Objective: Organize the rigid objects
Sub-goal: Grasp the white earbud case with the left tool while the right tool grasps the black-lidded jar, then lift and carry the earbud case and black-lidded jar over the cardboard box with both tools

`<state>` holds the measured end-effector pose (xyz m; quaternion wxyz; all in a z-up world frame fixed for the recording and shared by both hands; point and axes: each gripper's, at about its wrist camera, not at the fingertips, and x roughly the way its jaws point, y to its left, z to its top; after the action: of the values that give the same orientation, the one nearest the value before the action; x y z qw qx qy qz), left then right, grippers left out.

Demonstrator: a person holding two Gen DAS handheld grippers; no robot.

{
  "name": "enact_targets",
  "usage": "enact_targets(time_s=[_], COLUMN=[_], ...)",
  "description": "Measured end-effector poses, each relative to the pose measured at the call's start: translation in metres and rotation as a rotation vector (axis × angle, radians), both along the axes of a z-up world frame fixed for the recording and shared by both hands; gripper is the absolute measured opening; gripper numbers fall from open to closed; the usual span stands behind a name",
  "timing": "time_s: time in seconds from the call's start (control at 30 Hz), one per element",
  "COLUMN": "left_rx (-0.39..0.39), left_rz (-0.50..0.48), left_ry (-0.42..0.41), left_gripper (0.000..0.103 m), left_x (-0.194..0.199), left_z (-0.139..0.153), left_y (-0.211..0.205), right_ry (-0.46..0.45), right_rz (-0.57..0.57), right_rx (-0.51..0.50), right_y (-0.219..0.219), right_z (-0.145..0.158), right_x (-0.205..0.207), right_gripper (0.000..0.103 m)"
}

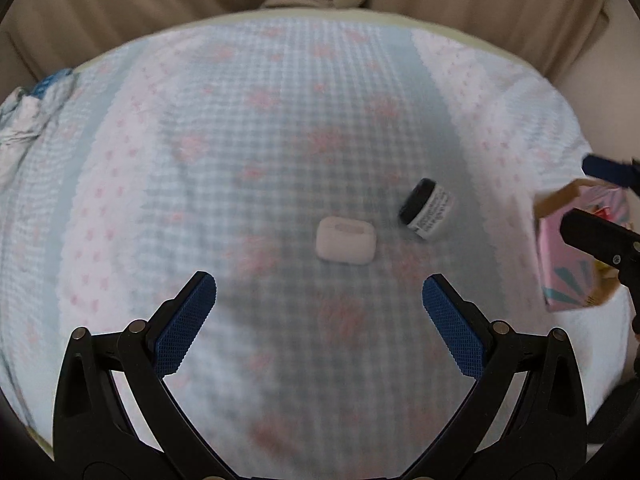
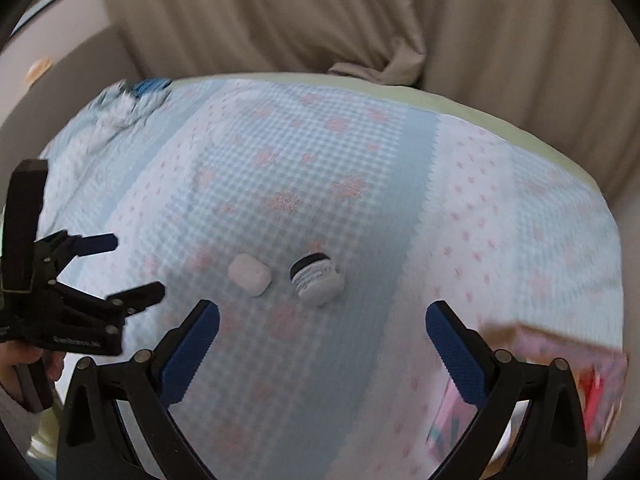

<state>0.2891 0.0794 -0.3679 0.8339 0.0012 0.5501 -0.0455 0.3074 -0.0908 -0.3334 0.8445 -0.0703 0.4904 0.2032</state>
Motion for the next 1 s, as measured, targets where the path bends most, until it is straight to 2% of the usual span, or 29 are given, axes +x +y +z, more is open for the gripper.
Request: enact_targets(time_s=[0.2,0.3,0.4,0.53,0.6,0.67,0.7,0.77,0.83,1.0], left_rx=[0.024,0.03,0.007,0.027,0.053,0.062,0.056,0.064,0.068,0.055], left_rz=[-0.005,0.002,0.02,0.018,0.011,0.007,0.001,-0.017,-0.041,-0.054], left_ry=[0.024,0.047,0.073,0.077,0.074,0.069,0.065,0.06,0.05,0.05], left_gripper=[0.099,0.098,0.095,0.093,0.088,0.085,0.081,0.072,0.058,0.058], left_x=[0.033,0.042,0.05,0.055,0.056,0.054,0.052,0.049,0.046,0.047], left_z=[-0.062,-0.085,-0.1,-0.108,-0.11,-0.11,-0.11,-0.11,-0.108,-0.101], left_y=[-0.02,-0.022,-0.021,-0.025,-0.029,-0.029,-0.029,-0.031,-0.031,-0.025], right_ry=[0.109,0.154,0.191,0.23,0.245,0.264,0.276,0.304,0.303,0.267], right_rz=[0.111,0.155,0.206,0.248,0.259,0.267,0.27,0.272,0.28,0.289], right_rx=[0.013,0.021,0.012,0.003,0.019,0.036,0.04,0.032,0.041,0.002], right_y=[0.006,0.013,0.022,0.034,0.037,0.039,0.04,0.041,0.042,0.049], right_z=[-0.069,-0.093,-0.114,-0.133,-0.138,-0.142,-0.144,-0.15,-0.151,-0.148], right_x=[0.052,0.067,0.074,0.082,0.085,0.09,0.092,0.096,0.096,0.09], right_gripper=[0.1,0.099,0.092,0.091,0.09,0.083,0.075,0.063,0.055,0.055])
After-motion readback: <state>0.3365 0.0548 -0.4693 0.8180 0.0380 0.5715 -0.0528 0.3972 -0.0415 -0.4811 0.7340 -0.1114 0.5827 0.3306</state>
